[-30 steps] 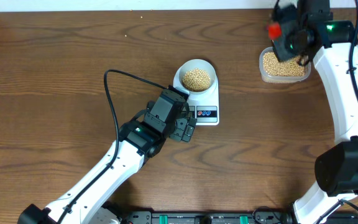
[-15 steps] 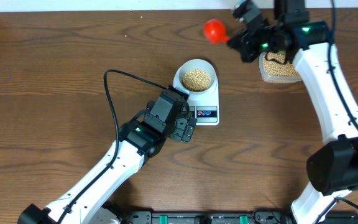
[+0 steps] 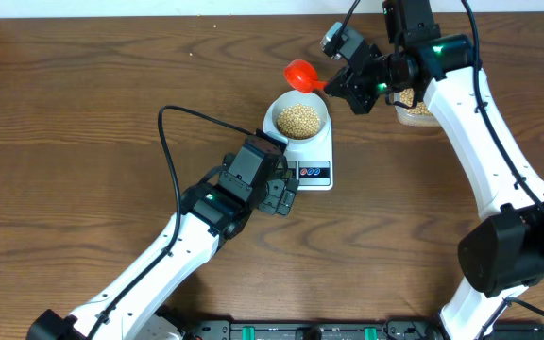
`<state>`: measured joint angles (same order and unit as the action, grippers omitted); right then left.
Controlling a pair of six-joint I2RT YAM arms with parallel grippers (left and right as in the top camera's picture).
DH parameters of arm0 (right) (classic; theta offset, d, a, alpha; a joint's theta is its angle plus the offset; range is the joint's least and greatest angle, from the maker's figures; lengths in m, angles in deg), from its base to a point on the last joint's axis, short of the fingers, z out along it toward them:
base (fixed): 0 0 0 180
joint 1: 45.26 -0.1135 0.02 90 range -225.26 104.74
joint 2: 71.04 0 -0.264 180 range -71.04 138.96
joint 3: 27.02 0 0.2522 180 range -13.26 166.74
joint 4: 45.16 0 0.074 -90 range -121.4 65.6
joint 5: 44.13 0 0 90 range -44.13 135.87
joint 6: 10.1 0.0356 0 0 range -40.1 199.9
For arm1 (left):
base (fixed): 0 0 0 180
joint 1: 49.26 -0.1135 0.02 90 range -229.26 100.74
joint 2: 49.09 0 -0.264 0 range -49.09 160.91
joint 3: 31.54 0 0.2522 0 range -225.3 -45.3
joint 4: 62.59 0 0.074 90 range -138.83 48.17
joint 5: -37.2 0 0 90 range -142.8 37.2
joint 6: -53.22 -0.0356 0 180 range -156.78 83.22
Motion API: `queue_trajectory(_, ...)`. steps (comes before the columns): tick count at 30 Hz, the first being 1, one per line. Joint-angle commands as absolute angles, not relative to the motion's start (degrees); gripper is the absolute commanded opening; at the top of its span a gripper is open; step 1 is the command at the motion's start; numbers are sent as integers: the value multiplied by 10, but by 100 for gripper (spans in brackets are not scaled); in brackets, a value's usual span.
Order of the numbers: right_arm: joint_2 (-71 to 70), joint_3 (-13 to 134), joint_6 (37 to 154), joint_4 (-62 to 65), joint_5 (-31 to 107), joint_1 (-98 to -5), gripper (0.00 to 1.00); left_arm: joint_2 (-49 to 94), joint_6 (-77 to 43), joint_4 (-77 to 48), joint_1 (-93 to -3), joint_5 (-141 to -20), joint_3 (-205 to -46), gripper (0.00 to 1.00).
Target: Scoop item into bowl and weigh 50g on scale
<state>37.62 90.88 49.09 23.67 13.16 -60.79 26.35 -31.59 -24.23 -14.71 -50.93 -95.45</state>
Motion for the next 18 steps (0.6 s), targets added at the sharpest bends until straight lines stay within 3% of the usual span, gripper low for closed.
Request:
queue_trajectory(1, 379, 893, 474, 237, 139, -611, 1, 265, -315, -242, -150, -504, -949, 98)
queue_trajectory(18, 379, 829, 464, 172, 150, -611, 1, 265, -315, -242, -150, -504, -949, 98)
